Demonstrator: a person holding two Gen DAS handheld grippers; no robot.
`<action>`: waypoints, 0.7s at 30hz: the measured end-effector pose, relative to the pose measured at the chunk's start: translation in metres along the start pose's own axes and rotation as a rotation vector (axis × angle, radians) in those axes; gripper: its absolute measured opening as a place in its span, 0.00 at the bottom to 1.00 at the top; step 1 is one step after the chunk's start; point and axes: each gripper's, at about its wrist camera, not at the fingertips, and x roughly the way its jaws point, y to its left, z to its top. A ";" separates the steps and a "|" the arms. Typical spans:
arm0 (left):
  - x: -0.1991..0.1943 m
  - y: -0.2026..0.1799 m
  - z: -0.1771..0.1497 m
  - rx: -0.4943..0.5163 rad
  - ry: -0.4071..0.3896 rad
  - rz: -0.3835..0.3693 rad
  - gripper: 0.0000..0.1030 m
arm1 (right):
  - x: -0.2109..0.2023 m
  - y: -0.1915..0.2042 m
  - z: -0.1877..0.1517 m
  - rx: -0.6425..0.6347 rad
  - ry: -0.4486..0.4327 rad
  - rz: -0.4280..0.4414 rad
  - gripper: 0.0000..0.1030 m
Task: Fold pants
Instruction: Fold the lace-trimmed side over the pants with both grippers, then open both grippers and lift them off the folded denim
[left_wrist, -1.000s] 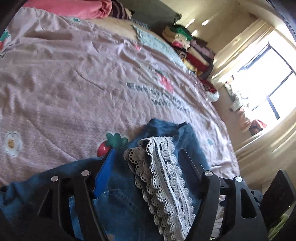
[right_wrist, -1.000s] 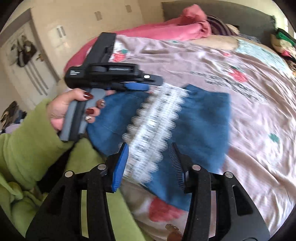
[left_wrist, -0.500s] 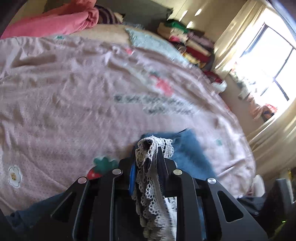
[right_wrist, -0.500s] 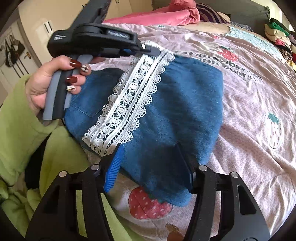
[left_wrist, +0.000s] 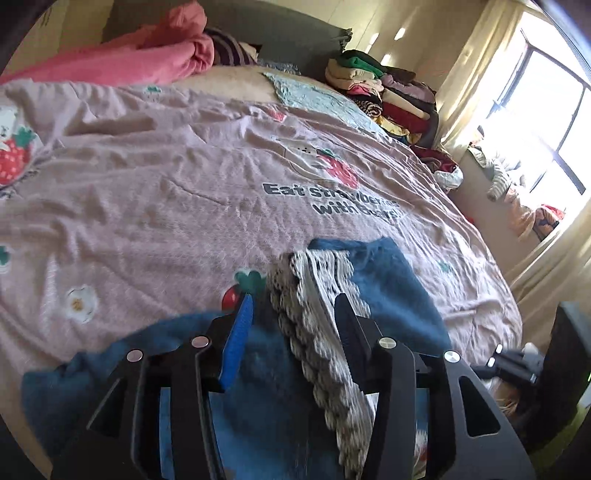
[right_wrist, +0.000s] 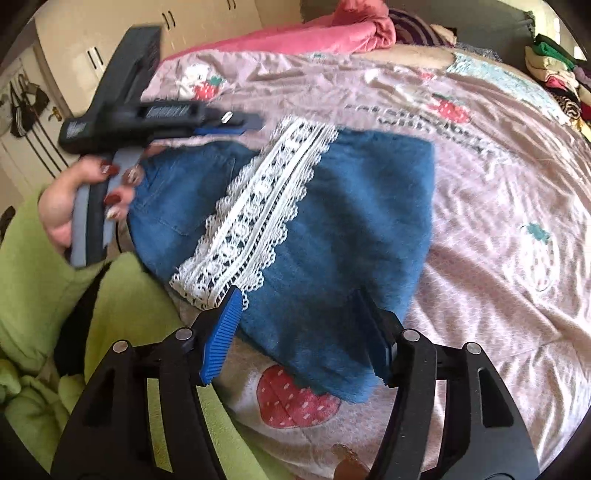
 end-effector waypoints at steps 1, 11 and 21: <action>-0.004 -0.002 -0.003 0.011 -0.003 0.003 0.57 | -0.003 -0.001 0.000 0.002 -0.007 -0.007 0.55; -0.033 -0.019 -0.050 0.007 0.034 -0.048 0.64 | -0.015 -0.004 0.002 0.005 -0.040 -0.046 0.59; -0.028 -0.063 -0.076 0.124 0.066 -0.087 0.22 | 0.001 0.008 -0.002 -0.052 -0.009 -0.034 0.31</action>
